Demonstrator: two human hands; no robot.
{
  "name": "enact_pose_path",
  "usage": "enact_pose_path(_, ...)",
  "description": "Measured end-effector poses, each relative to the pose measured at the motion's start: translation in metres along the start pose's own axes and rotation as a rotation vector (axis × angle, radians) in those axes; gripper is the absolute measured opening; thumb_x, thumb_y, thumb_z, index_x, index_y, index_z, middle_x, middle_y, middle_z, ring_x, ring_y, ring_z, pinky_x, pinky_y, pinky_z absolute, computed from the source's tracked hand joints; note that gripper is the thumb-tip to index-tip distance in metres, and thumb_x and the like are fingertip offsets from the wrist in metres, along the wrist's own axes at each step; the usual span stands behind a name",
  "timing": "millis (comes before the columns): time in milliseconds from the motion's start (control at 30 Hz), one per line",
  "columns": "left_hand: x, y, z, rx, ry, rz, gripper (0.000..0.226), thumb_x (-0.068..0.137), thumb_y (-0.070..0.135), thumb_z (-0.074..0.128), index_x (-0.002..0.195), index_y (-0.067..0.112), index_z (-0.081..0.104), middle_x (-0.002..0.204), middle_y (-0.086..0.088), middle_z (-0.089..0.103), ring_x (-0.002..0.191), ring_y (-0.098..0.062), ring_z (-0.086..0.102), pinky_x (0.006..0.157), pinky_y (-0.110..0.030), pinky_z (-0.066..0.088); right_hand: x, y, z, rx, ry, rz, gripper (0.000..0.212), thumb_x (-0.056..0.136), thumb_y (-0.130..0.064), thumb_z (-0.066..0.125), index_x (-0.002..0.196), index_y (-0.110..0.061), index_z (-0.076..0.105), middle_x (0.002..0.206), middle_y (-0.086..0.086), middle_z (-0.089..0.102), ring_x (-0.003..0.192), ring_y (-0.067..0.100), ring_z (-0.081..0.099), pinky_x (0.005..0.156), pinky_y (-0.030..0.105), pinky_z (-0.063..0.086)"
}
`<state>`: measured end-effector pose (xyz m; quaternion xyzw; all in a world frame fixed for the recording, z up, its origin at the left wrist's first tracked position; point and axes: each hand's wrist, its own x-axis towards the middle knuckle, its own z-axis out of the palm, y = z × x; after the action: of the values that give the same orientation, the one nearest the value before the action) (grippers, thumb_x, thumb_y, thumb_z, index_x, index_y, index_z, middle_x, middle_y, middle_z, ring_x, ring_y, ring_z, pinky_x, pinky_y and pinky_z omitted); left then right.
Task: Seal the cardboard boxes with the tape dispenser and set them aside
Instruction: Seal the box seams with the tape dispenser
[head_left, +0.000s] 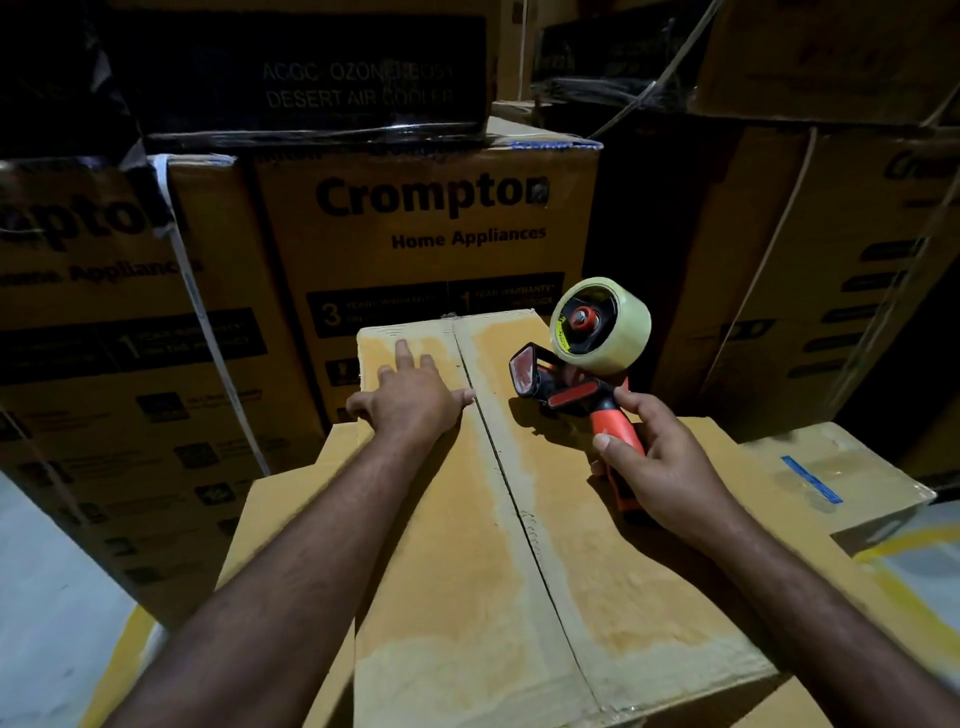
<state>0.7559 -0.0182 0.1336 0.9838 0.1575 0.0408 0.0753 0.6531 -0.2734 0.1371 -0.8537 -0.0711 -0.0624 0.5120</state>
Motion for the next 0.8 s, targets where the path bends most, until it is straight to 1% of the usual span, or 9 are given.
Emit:
enact_pose_path(133, -0.009, -0.005, -0.004, -0.139, 0.058, 0.041, 0.087, 0.091, 0.08, 0.038, 0.157, 0.024, 0.031, 0.169, -0.009, 0.01, 0.139, -0.037, 0.041, 0.101, -0.062, 0.039, -0.003, 0.002, -0.004, 0.015, 0.005, 0.012, 0.058, 0.098, -0.025, 0.061, 0.149, -0.034, 0.035, 0.114, -0.008, 0.057, 0.092, 0.015, 0.07, 0.078, 0.03, 0.057)
enact_pose_path(200, -0.016, -0.011, -0.008, -0.216, 0.072, 0.114, 0.081, 0.091, 0.077, 0.044, 0.151, 0.023, 0.044, 0.166, -0.007, 0.024, 0.137, -0.033, 0.046, 0.102, -0.06, 0.042, -0.002, 0.001, -0.005, 0.022, 0.007, 0.015, 0.058, 0.098, -0.025, 0.061, 0.149, -0.033, 0.035, 0.115, -0.005, 0.058, 0.091, 0.015, 0.07, 0.077, 0.03, 0.058)
enact_pose_path(267, -0.024, -0.029, -0.018, -0.451, 0.106, 0.114, 0.071, 0.093, 0.068, 0.054, 0.147, 0.023, 0.051, 0.164, -0.005, 0.031, 0.139, -0.031, 0.046, 0.106, -0.055, 0.044, -0.001, 0.001, -0.005, 0.041, 0.012, 0.023, 0.059, 0.098, -0.024, 0.062, 0.15, -0.031, 0.035, 0.118, -0.003, 0.058, 0.09, 0.017, 0.07, 0.078, 0.032, 0.059)
enact_pose_path(367, -0.052, -0.067, -0.028, -0.751, 0.091, -0.005, 0.065, 0.095, 0.055, 0.06, 0.151, 0.024, 0.046, 0.163, -0.006, 0.034, 0.142, -0.03, 0.042, 0.108, -0.05, 0.041, -0.002, 0.0, -0.005, 0.052, 0.015, 0.032, 0.06, 0.098, -0.024, 0.061, 0.151, -0.028, 0.034, 0.12, 0.002, 0.058, 0.089, 0.017, 0.071, 0.074, 0.028, 0.058)
enact_pose_path(433, -0.082, -0.081, -0.022, -0.82, -0.057, -0.089, 0.074, 0.094, 0.052, 0.063, 0.156, 0.022, 0.035, 0.16, -0.008, 0.038, 0.139, -0.031, 0.045, 0.106, -0.048, 0.044, -0.003, -0.001, -0.003, 0.057, 0.012, 0.037, 0.06, 0.098, -0.024, 0.062, 0.151, -0.027, 0.034, 0.118, 0.0, 0.058, 0.088, 0.018, 0.071, 0.072, 0.027, 0.057)
enact_pose_path(500, -0.103, -0.079, -0.01, -0.792, -0.174, -0.096, 0.084, 0.094, 0.051, 0.066, 0.16, 0.018, 0.024, 0.162, -0.01, 0.034, 0.144, -0.032, 0.04, 0.112, -0.047, 0.04, -0.003, -0.005, -0.001, 0.049, 0.003, 0.032, 0.06, 0.098, -0.024, 0.062, 0.151, -0.027, 0.034, 0.117, -0.002, 0.057, 0.089, 0.019, 0.07, 0.075, 0.033, 0.06)
enact_pose_path(600, -0.109, -0.071, -0.009, -0.679, -0.105, -0.019, 0.087, 0.094, 0.047, 0.067, 0.162, 0.018, 0.02, 0.164, -0.008, 0.032, 0.147, -0.03, 0.036, 0.114, -0.043, 0.037, -0.006, -0.014, 0.003, 0.004, -0.021, 0.002, 0.061, 0.097, -0.027, 0.063, 0.151, -0.03, 0.034, 0.129, 0.002, 0.054, 0.097, 0.019, 0.068, 0.084, 0.044, 0.061)
enact_pose_path(700, -0.091, -0.078, -0.017, -0.588, -0.113, 0.084, 0.085, 0.091, 0.042, 0.073, 0.16, 0.023, 0.028, 0.162, -0.005, 0.036, 0.145, -0.028, 0.038, 0.113, -0.045, 0.04, -0.015, -0.023, 0.008, -0.031, -0.047, -0.01, 0.062, 0.096, -0.03, 0.064, 0.151, -0.032, 0.034, 0.137, -0.002, 0.049, 0.105, 0.021, 0.066, 0.089, 0.047, 0.058)
enact_pose_path(800, -0.07, -0.088, -0.029, -0.494, -0.172, 0.167, 0.077, 0.086, 0.043, 0.077, 0.154, 0.028, 0.042, 0.157, -0.003, 0.043, 0.141, -0.024, 0.044, 0.107, -0.039, 0.041, -0.028, -0.029, 0.017, -0.036, -0.086, -0.004, 0.062, 0.097, -0.029, 0.063, 0.151, -0.031, 0.034, 0.135, -0.002, 0.052, 0.104, 0.019, 0.066, 0.091, 0.046, 0.057)
